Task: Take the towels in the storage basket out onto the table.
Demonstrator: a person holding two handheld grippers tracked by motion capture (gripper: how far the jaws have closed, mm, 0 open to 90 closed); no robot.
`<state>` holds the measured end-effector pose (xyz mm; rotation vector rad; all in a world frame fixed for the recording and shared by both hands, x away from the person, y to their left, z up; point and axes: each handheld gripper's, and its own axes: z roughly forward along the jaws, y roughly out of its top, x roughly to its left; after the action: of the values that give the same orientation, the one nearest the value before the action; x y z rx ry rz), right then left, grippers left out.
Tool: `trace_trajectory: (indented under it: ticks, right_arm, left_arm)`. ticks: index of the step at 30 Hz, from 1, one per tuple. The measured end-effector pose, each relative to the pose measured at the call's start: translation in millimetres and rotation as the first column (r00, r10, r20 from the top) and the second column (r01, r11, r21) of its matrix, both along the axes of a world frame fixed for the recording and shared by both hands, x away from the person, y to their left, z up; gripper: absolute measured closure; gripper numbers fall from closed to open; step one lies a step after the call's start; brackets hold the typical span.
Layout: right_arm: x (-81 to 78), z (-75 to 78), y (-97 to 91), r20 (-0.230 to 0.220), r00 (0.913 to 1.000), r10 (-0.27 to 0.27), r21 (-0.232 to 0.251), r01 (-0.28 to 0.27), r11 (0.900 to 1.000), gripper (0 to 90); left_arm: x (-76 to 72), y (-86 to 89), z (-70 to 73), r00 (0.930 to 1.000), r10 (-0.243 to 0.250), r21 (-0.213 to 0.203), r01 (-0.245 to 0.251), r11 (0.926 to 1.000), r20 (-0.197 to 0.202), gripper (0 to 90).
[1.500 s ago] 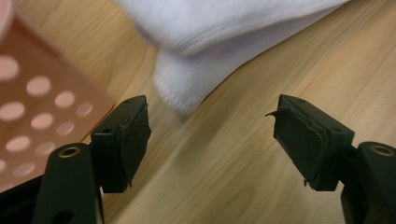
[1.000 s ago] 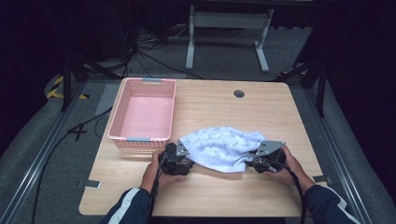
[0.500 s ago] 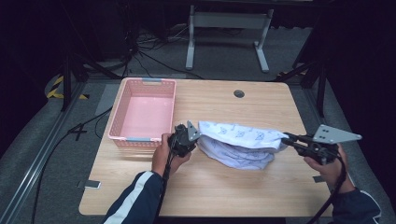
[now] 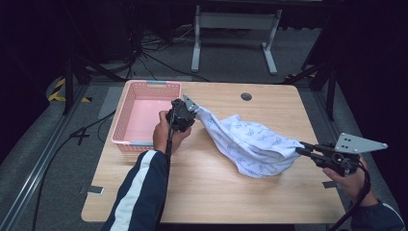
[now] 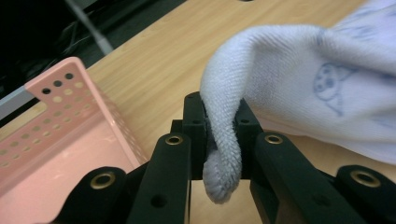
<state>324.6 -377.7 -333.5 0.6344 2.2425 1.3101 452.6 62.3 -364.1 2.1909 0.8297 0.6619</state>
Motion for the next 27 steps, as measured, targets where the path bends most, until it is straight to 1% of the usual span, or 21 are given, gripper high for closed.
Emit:
trace_trajectory:
  ticks: [2, 3, 4, 6, 9, 11, 12, 14, 15, 16, 17, 18, 19, 20, 21, 22, 23, 24, 25, 26, 27]
  right_arm:
    - [2.8, -8.6, 10.5, -0.035, 0.9992, 0.019, -0.044, -0.021, 0.9988, 79.8]
    - [5.0, -13.4, 16.1, -0.05, 0.9986, 0.017, -0.062, -0.021, 0.9979, 79.7]
    - [7.1, -16.9, 20.1, -0.063, 0.9979, 0.017, -0.078, -0.022, 0.9967, 79.4]
    - [11.7, -25.6, 29.4, -0.099, 0.9946, 0.03, -0.098, -0.04, 0.9944, 78.4]
    - [14.1, -34.4, 44.0, -0.15, 0.9842, 0.094, -0.147, -0.116, 0.9822, 73.8]
    - [13.7, -37.3, 53.9, -0.182, 0.9729, 0.143, -0.173, -0.175, 0.9692, 64.6]
    - [14.5, -37.0, 58.3, -0.172, 0.9733, 0.152, -0.176, -0.182, 0.9674, 57.4]
    - [18.7, -33.5, 60.8, -0.163, 0.9728, 0.164, -0.151, -0.189, 0.9702, 51.9]
    - [18.7, -33.5, 60.8, -0.163, 0.9728, 0.164, -0.151, -0.189, 0.9702, 51.9]
    - [24.4, -29.2, 62.0, -0.154, 0.9762, 0.153, -0.138, -0.174, 0.9749, 48.1]
    - [30.8, -25.2, 63.4, -0.136, 0.9812, 0.137, -0.134, -0.156, 0.9787, 45.5]
    - [37.1, -22.1, 64.2, -0.13, 0.9811, 0.144, -0.115, -0.159, 0.9806, 44.3]
    - [54.1, -17.9, 67.7, -0.121, 0.9852, 0.121, -0.098, -0.133, 0.9863, 41.9]
    - [54.1, -17.9, 67.7, -0.121, 0.9852, 0.121, -0.098, -0.133, 0.9863, 41.9]
    - [61.8, -17.7, 69.2, -0.12, 0.9864, 0.112, -0.096, -0.124, 0.9876, 41.6]
    - [74.8, -19.0, 72.0, -0.127, 0.986, 0.108, -0.106, -0.121, 0.9869, 41.4]
    - [95.3, -23.9, 77.3, -0.126, 0.9905, 0.054, -0.152, -0.073, 0.9857, 41.3]
    - [95.3, -23.9, 77.3, -0.126, 0.9905, 0.054, -0.152, -0.073, 0.9857, 41.3]
    - [115.2, -34.1, 84.0, -0.137, 0.9903, 0.024, -0.211, -0.053, 0.9761, 40.6]
    - [115.2, -34.1, 84.0, -0.137, 0.9903, 0.024, -0.211, -0.053, 0.9761, 40.6]
    - [121.6, -39.4, 87.0, -0.152, 0.9883, 0.015, -0.227, -0.05, 0.9726, 41.2]
  left_arm:
    - [-21.9, 7.0, -3.0, 0.9981, -0.056, 0.0, 0.056, 0.9984, -0.026, 80.7]
    - [-32.0, 10.5, -6.5, 0.9968, -0.074, -0.001, 0.074, 0.9972, -0.029, 80.7]
    - [-41.4, 15.8, -8.9, 0.9945, -0.097, 0.013, 0.098, 0.9951, -0.038, 80.7]
    - [-63.5, 30.1, -16.3, 0.9928, -0.11, -0.007, 0.109, 0.994, -0.048, 80.7]
    - [-87.7, 49.9, -26.3, 0.9889, -0.125, -0.015, 0.124, 0.9921, -0.081, 80.7]
    - [-103.0, 64.6, -37.4, 0.9839, -0.135, -0.037, 0.131, 0.9907, -0.117, 80.7]
    - [-108.1, 69.6, -43.7, 0.983, -0.132, -0.044, 0.127, 0.9909, -0.128, 80.7]
    - [-111.1, 72.7, -48.0, 0.9824, -0.128, -0.034, 0.125, 0.9916, -0.136, 80.5]
    - [-115.3, 77.9, -56.5, 0.9823, -0.114, -0.024, 0.112, 0.9934, -0.148, 80.5]
    - [-116.7, 81.4, -61.8, 0.9838, -0.096, -0.022, 0.093, 0.9954, -0.152, 79.6]
    - [-116.4, 82.8, -65.8, 0.9849, -0.074, -0.015, 0.073, 0.9972, -0.157, 76.0]
    - [-116.5, 82.7, -68.3, 0.9859, -0.048, -0.004, 0.048, 0.9988, -0.16, 68.8]
    - [-117.7, 83.1, -73.7, 0.985, -0.026, -0.011, 0.025, 0.9996, -0.17, 58.3]
    - [-117.7, 83.1, -73.7, 0.985, -0.026, -0.011, 0.025, 0.9996, -0.17, 55.3]
    - [-120.4, 82.9, -74.9, 0.9831, -0.056, -0.028, 0.052, 0.9982, -0.174, 55.3]
    - [-123.6, 81.4, -74.9, 0.983, -0.065, -0.035, 0.06, 0.9976, -0.172, 51.3]
    - [-128.9, 78.3, -72.8, 0.9852, -0.076, -0.02, 0.073, 0.9971, -0.154, 43.3]
    - [-131.8, 76.0, -71.5, 0.9862, -0.082, -0.03, 0.078, 0.9965, -0.144, 43.3]
    - [-136.4, 68.1, -67.8, 0.9858, -0.11, -0.072, 0.101, 0.9923, -0.127, 38.1]
    - [-136.4, 68.1, -67.8, 0.9858, -0.11, -0.072, 0.101, 0.9923, -0.127, 36.9]
    - [-136.4, 58.9, -65.9, 0.9808, -0.143, -0.087, 0.132, 0.9874, -0.132, 36.9]
